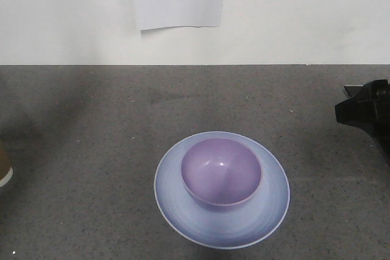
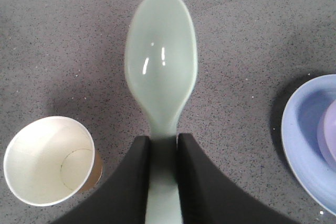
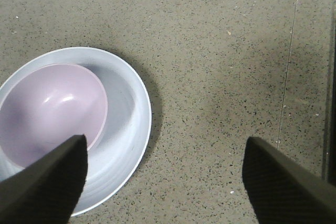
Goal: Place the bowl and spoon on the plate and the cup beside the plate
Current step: 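Open the right gripper and raise it away from the bowl, then swing the left gripper with the spoon over the bowl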
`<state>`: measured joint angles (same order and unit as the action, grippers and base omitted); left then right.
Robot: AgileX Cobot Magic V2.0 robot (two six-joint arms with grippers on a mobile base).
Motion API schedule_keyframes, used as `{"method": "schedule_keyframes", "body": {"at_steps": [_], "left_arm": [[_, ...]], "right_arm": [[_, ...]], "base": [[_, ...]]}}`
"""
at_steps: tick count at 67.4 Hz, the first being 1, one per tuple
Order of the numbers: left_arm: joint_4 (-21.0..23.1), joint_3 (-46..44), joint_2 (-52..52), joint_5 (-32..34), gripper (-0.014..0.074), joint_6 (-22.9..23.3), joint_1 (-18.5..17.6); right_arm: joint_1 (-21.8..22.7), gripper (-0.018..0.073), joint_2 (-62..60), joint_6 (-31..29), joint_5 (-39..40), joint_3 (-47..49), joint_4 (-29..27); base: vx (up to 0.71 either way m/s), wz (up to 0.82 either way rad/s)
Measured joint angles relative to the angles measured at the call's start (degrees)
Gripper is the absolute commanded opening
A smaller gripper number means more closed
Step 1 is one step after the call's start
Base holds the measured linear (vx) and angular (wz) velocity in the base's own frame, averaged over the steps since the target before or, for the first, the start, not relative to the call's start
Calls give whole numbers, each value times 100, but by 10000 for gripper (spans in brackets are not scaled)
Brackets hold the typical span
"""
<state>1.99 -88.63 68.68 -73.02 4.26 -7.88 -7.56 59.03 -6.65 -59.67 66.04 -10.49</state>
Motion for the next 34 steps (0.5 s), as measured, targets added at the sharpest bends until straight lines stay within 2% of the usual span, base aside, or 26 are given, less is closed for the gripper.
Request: {"method": "schedule_keyframes", "body": {"at_steps": [10,18,24,34], "left_arm": [[369,0,28,0,-8,-457,0],[868,0,207,0,-8,-818,-82],[1079,0,433,0,-8,-954,-258],[1155,-11,917,10,-8,-1064,-753]], "right_arm": [[0,591,0,0,0,0,6],[0,591,0,0,0,0,18],[0,591,0,0,0,0,18],[0,591,0,0,0,0,18]], "base": [[0,0],[0,0],[0,0],[0,0]]}}
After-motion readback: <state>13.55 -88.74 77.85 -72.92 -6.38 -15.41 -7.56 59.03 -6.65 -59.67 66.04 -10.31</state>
